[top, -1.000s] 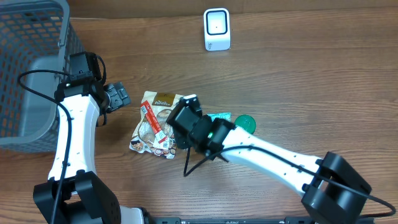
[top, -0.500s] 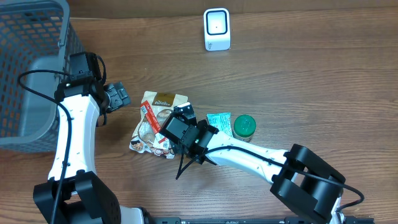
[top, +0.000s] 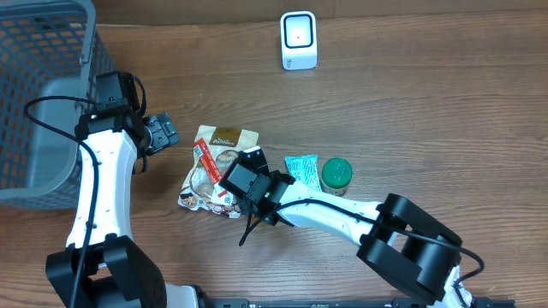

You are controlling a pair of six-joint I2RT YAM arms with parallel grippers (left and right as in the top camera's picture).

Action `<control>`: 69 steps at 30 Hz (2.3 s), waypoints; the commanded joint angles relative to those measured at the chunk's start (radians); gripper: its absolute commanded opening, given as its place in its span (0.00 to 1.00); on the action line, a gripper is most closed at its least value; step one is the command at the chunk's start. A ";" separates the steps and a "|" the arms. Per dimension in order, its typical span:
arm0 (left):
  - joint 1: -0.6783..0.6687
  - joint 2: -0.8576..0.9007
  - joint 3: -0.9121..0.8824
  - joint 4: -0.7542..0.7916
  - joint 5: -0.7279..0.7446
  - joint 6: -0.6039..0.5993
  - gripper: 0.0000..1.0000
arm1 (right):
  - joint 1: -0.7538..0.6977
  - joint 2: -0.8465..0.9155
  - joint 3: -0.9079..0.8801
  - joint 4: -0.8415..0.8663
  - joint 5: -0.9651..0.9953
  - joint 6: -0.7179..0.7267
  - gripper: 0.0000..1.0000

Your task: Scan the item barcode

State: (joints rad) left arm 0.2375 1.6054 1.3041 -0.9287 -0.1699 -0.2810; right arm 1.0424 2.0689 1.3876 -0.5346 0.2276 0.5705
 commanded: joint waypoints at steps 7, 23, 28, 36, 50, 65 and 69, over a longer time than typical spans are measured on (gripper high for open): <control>-0.002 -0.008 0.006 -0.002 -0.013 0.011 1.00 | -0.006 0.016 0.018 0.006 -0.007 0.000 0.04; -0.002 -0.008 0.006 -0.002 -0.013 0.011 1.00 | -0.030 0.016 0.018 0.060 0.078 0.000 0.58; -0.002 -0.008 0.006 -0.002 -0.013 0.011 1.00 | -0.030 0.016 0.018 0.059 0.078 0.000 0.13; -0.002 -0.008 0.006 -0.002 -0.013 0.011 1.00 | -0.032 0.016 0.018 0.076 0.080 0.000 0.60; -0.002 -0.008 0.006 -0.002 -0.013 0.011 1.00 | -0.058 0.016 0.018 0.121 0.079 -0.004 0.21; -0.002 -0.008 0.006 -0.002 -0.013 0.011 1.00 | -0.058 -0.053 0.018 0.037 0.073 -0.059 0.46; -0.002 -0.008 0.006 -0.002 -0.013 0.011 1.00 | -0.058 -0.053 0.018 0.030 0.074 -0.059 0.27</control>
State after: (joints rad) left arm 0.2375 1.6054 1.3041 -0.9287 -0.1699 -0.2810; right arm 0.9852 2.0567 1.3876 -0.5079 0.2939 0.5179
